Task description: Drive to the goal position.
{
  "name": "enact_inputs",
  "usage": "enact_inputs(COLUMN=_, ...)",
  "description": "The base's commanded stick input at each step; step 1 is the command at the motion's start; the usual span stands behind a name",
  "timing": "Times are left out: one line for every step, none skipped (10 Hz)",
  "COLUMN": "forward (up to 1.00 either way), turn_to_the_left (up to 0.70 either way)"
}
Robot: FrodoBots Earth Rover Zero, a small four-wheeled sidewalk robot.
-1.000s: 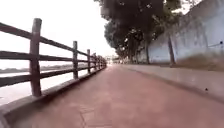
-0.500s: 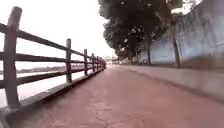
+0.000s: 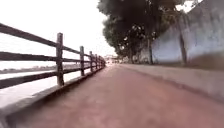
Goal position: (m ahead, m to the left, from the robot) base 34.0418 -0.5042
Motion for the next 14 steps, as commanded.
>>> enact_inputs(forward=1.00, turn_to_the_left=0.00)
enact_inputs(forward=1.00, turn_to_the_left=0.00)
enact_inputs(forward=1.00, turn_to_the_left=0.00)
enact_inputs(forward=1.00, turn_to_the_left=0.00)
enact_inputs(forward=1.00, turn_to_the_left=0.00)
enact_inputs(forward=1.00, turn_to_the_left=0.00)
enact_inputs(forward=1.00, turn_to_the_left=0.00)
enact_inputs(forward=1.00, turn_to_the_left=0.00)
enact_inputs(forward=1.00, turn_to_the_left=0.00)
enact_inputs(forward=1.00, turn_to_the_left=0.00)
enact_inputs(forward=1.00, turn_to_the_left=0.00)
enact_inputs(forward=1.00, turn_to_the_left=0.00)
enact_inputs(forward=1.00, turn_to_the_left=0.00)
enact_inputs(forward=1.00, turn_to_the_left=0.00)
